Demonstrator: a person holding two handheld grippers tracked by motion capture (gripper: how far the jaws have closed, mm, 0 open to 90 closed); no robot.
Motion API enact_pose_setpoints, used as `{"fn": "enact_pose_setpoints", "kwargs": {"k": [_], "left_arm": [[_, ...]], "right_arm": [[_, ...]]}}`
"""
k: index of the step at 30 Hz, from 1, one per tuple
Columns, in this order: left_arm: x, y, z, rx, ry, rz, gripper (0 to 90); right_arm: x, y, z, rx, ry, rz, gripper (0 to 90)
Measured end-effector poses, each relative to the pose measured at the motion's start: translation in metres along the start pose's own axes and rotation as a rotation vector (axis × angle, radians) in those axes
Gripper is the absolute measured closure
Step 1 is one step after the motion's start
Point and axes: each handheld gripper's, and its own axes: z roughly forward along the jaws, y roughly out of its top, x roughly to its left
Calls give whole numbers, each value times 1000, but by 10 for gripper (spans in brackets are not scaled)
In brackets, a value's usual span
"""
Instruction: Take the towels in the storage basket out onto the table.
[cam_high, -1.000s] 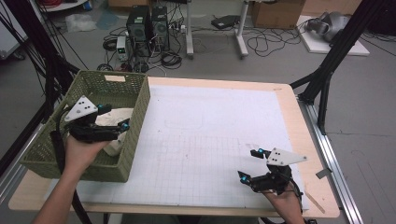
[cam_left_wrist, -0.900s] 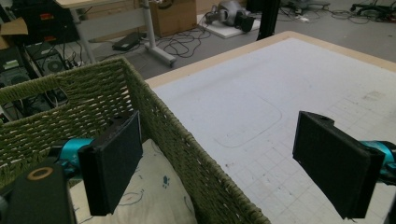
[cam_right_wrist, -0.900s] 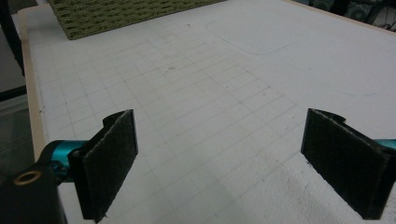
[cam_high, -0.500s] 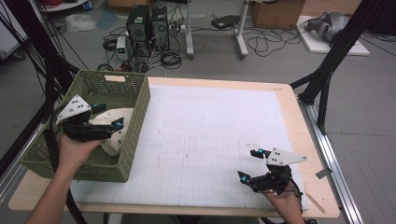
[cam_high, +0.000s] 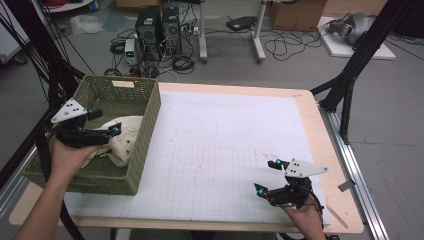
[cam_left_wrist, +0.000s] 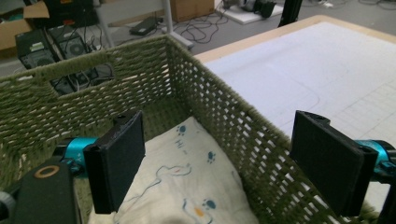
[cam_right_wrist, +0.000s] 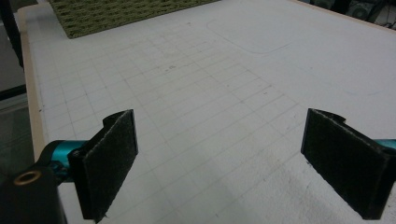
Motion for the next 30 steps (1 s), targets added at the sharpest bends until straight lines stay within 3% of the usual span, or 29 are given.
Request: {"fn": "enact_pose_setpoints", "kwargs": {"k": [7, 22, 30], "left_arm": [[9, -3, 1, 61, 15, 5, 206], [23, -15, 17, 275, 75, 20, 237], [27, -20, 28, 377, 96, 3, 242]], "right_arm": [[0, 0, 0, -1, 0, -1, 102], [0, 0, 1, 2, 1, 1, 102], [0, 0, 2, 2, 3, 0, 102]]}}
